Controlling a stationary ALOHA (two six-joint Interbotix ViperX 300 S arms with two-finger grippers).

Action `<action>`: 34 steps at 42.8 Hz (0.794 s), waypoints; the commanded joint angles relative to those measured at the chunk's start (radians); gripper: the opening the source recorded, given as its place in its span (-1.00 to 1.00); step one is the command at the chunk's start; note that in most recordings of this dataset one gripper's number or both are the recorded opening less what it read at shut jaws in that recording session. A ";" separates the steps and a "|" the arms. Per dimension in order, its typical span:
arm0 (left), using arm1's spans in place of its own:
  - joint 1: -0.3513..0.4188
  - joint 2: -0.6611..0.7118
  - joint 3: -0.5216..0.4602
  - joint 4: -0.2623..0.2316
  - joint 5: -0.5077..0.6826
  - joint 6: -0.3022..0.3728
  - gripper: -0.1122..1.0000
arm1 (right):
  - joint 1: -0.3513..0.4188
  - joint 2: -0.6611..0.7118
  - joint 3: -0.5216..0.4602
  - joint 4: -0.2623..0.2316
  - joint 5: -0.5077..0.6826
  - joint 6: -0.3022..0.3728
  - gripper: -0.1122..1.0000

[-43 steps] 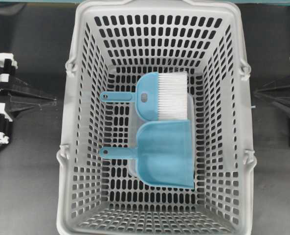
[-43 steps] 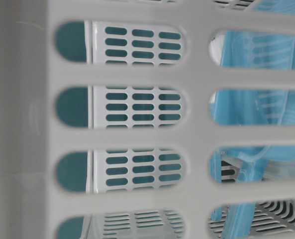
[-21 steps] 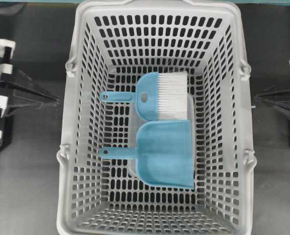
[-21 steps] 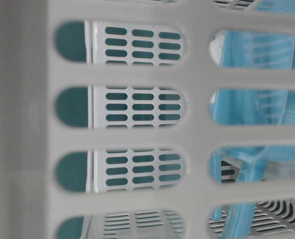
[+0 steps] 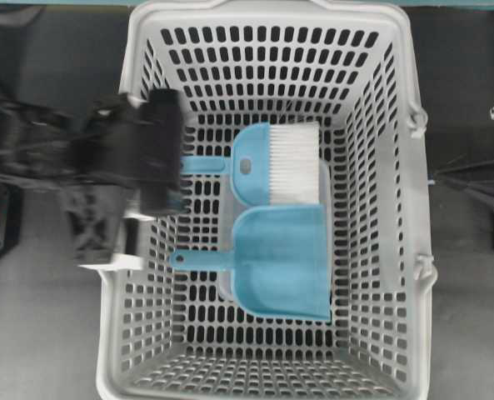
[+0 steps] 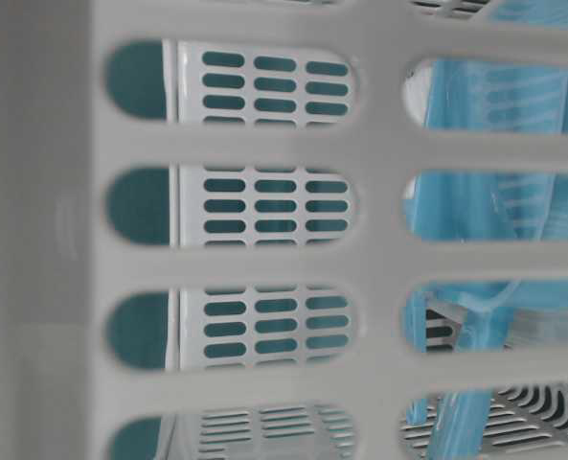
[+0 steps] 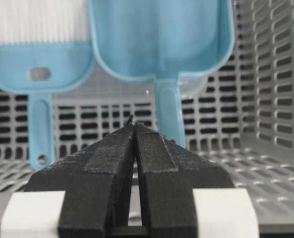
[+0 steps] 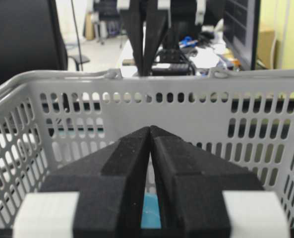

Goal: Pick up the dustpan from the shopping basket with the left arm.
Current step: 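Move the left gripper over the basket and lower it onto the dustpan handle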

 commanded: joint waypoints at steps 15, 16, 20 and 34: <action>-0.023 0.272 -0.196 0.005 0.166 -0.006 -0.46 | 0.015 0.008 -0.006 0.002 -0.005 0.003 -0.79; -0.023 0.279 -0.196 0.005 0.167 -0.012 -0.33 | 0.015 0.006 -0.006 0.002 -0.005 0.003 -0.79; -0.026 0.308 -0.193 0.005 0.172 -0.015 0.18 | 0.015 0.008 -0.005 0.002 -0.005 0.003 -0.79; -0.054 0.397 -0.170 0.005 0.161 -0.025 0.81 | 0.026 0.011 0.012 0.003 -0.005 0.003 -0.79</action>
